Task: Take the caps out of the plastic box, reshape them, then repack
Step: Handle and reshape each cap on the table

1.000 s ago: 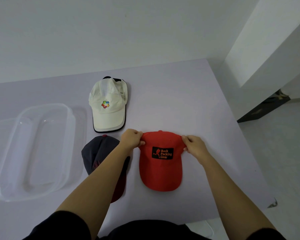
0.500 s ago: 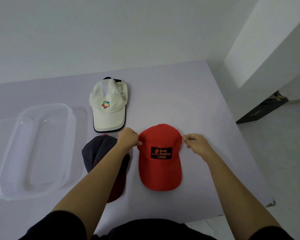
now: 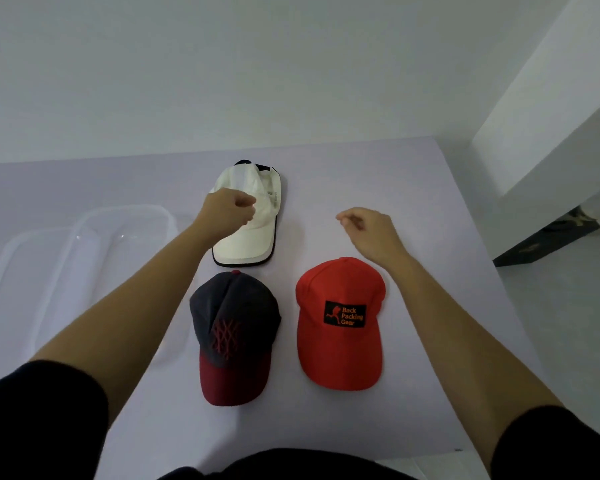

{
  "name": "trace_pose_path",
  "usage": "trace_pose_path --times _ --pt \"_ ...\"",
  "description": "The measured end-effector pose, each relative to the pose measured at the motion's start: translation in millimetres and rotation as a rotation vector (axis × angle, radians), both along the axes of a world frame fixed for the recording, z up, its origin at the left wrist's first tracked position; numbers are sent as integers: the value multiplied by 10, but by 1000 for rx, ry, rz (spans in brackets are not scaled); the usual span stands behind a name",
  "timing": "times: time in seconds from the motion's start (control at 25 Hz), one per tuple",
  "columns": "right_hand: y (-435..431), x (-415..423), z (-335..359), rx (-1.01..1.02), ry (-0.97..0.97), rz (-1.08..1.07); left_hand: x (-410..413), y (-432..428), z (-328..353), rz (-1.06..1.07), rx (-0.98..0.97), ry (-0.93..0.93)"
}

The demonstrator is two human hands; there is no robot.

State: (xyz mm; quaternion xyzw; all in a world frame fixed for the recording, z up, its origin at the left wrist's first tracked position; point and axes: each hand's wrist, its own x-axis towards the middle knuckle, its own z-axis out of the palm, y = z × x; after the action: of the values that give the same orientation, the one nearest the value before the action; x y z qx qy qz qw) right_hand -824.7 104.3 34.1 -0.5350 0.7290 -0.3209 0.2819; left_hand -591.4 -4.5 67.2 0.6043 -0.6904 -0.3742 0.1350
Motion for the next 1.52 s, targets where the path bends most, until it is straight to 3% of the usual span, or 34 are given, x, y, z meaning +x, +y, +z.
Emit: trace_pose_path --times 0.24,0.52,0.6,0.8,1.04,1.2,1.44,1.52 --pt "-597 783 -199 166 242 324 468 -289 -346 -283 -14 -417" --pt "-966 1283 -724 526 319 493 754 -458 -797 -564 173 -500" --pt "-1009 1372 -825 526 401 477 757 -472 -888 -594 196 -511" --pt "-1000 1558 -917 383 691 339 637 -422 -1077 -571 -12 -644" --pt "-1023 1621 -932 354 469 97 499 -306 -1129 -377 -24 -524" --pt "-1094 1610 -733 261 481 70 410 -336 -948 -158 -14 -393" --pt "-1034 1526 -435 137 406 96 377 -159 -739 -141 -109 -248" --pt "-950 1537 -348 60 247 91 393 -161 -673 -154 -116 -160"
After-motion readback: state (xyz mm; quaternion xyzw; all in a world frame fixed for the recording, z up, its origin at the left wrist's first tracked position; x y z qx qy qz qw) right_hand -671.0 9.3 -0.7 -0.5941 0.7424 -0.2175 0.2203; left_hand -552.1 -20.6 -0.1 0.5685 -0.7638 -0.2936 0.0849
